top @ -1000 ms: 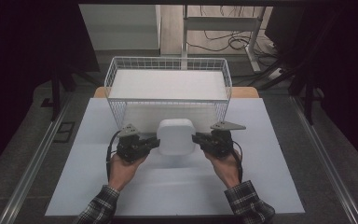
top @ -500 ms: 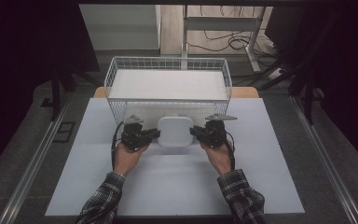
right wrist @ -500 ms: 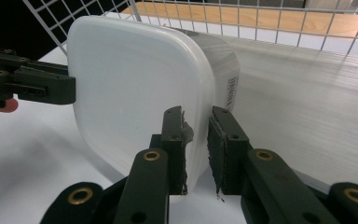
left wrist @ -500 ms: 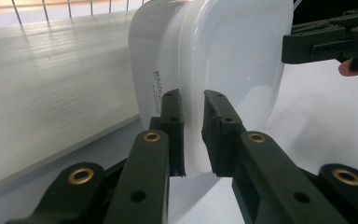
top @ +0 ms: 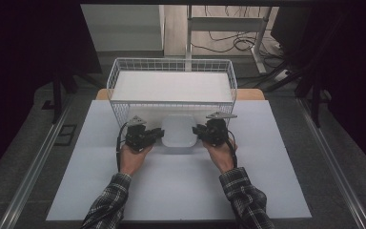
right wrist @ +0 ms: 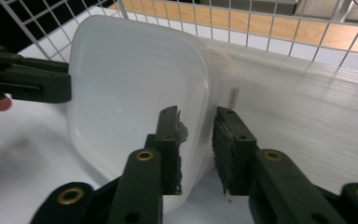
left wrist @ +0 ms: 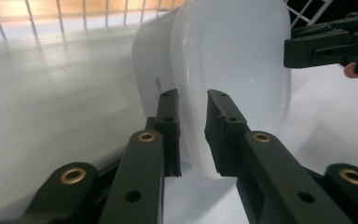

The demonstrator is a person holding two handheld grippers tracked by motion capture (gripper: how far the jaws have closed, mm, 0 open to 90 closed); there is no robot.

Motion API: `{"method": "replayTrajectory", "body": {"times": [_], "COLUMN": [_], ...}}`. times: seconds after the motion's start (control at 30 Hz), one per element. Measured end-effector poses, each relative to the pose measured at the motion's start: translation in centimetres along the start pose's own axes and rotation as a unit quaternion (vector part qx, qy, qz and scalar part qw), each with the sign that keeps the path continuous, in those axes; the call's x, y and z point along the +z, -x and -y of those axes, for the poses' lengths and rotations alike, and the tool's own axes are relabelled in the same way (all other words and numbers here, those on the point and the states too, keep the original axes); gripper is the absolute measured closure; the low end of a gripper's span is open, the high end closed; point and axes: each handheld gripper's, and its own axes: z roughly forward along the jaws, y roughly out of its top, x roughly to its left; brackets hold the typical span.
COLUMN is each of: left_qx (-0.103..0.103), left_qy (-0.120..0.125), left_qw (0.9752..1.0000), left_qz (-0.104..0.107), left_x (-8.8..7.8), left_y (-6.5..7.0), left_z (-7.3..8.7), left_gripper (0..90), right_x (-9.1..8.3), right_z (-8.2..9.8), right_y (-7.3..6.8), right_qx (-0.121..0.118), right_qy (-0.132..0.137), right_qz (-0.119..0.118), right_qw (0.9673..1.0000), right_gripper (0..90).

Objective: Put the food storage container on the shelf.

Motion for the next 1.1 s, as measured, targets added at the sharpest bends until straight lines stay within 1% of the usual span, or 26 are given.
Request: {"method": "replayTrajectory", "body": {"times": [0.07,0.1,0.13,0.17,0.2,0.23,0.3,0.33,0.37,0.4,0.47,0.5,0.53,0.57,0.6,0.67,0.73,0.77,0.8,0.87,0.97,1.0,1.03,1.1], "left_qx": [0.011,0.011,0.023,0.024,0.021,0.022,0.03,0.03,0.042,0.044,0.047,0.038,0.036,0.036,0.032,0.032,0.034,0.037,0.044,0.049,0.054,0.056,0.053,0.047], "left_qy": [0.001,0.001,-0.004,0.001,0.004,0.006,0.005,0.005,0.001,0.004,0.004,0.015,0.02,0.02,0.023,0.023,0.027,0.029,0.031,0.032,0.027,0.024,0.017,0.022], "left_qw": [0.9999,0.9999,0.9992,0.999,0.9988,0.9985,0.9972,0.9972,0.9949,0.9941,0.9943,0.9973,0.9977,0.9977,0.9981,0.9985,0.9987,0.9986,0.9981,0.9977,0.9976,0.9974,0.9976,0.9978], "left_qz": [-0.013,-0.013,-0.032,-0.039,-0.044,-0.05,-0.069,-0.069,-0.092,-0.099,-0.095,-0.061,-0.054,-0.054,-0.046,-0.039,-0.027,-0.026,-0.029,-0.034,-0.033,-0.038,-0.04,-0.04], "left_x": [0.2,0.2,0.3,0.4,0.6,0.7,1.0,1.0,1.2,1.3,1.2,0.7,0.3,0.3,-0.5,-1.2,-2.4,-2.8,-3.4,-4.5,-6.3,-6.9,-7.3,-8.4], "left_y": [0.2,0.2,0.2,0.1,0.0,0.0,0.2,0.2,0.4,0.5,0.5,0.3,0.3,0.3,0.5,0.7,1.0,1.1,1.4,1.9,2.3,2.3,2.3,2.4], "left_z": [-0.4,-0.4,-0.8,-0.9,-1.1,-1.2,-1.6,-1.6,-2.0,-2.1,-2.1,-1.9,-1.6,-1.6,-1.0,-0.4,0.3,0.5,0.8,1.5,3.5,4.2,4.7,5.5], "left_gripper": [76.4,74.5,73.2,72.6,72.1,71.6,70.5,69.4,67.0,65.3,56.9,53.4,51.3,48.1,43.5,37.7,30.6,26.9,24.8,17.8,11.8,11.0,10.3,7.4], "right_x": [0.5,0.5,0.7,0.7,0.9,1.0,1.3,1.4,1.5,1.5,1.1,0.6,0.4,0.4,-0.3,-0.8,-1.4,-1.8,-2.1,-2.8,-3.6,-3.8,-4.0,-4.1], "right_z": [-0.1,-0.1,-0.2,-0.2,-0.3,-0.4,-0.6,-0.7,-0.8,-0.9,-0.9,-0.9,-0.9,-0.9,-0.7,-0.5,-0.3,-0.1,0.0,0.2,0.8,1.0,1.1,1.5], "right_y": [0.1,0.1,0.5,0.4,0.3,0.3,0.3,0.3,0.3,0.3,0.6,0.7,0.8,0.8,0.8,0.7,0.5,0.4,0.2,-0.1,-0.7,-0.9,-1.2,-1.9], "right_qx": [0.004,0.004,0.014,0.012,0.001,-0.003,-0.001,-0.003,-0.005,-0.005,0.009,0.018,0.019,0.019,0.013,0.015,0.005,-0.004,-0.008,-0.02,-0.03,-0.035,-0.041,-0.051], "right_qy": [-0.003,-0.003,0.011,0.017,0.018,0.021,0.027,0.029,0.031,0.033,0.041,0.041,0.04,0.04,0.039,0.037,0.036,0.035,0.036,0.036,0.036,0.034,0.033,0.029], "right_qz": [0.004,0.004,0.005,0.012,0.027,0.033,0.045,0.049,0.06,0.063,0.06,0.055,0.052,0.052,0.046,0.036,0.028,0.023,0.018,0.008,-0.01,-0.015,-0.018,-0.022], "right_qw": [1.0,1.0,0.9998,0.9997,0.9995,0.9992,0.9986,0.9984,0.9977,0.9974,0.9973,0.9975,0.9976,0.9976,0.9981,0.9986,0.9989,0.9991,0.9992,0.9991,0.9988,0.9987,0.9985,0.998], "right_gripper": [67.8,67.8,72.3,72.1,72.4,72.3,71.8,71.8,71.9,72.1,76.7,79.9,82.4,82.4,88.4,89.0,89.0,89.0,88.9,88.9,88.9,88.9,88.9,88.9]}}
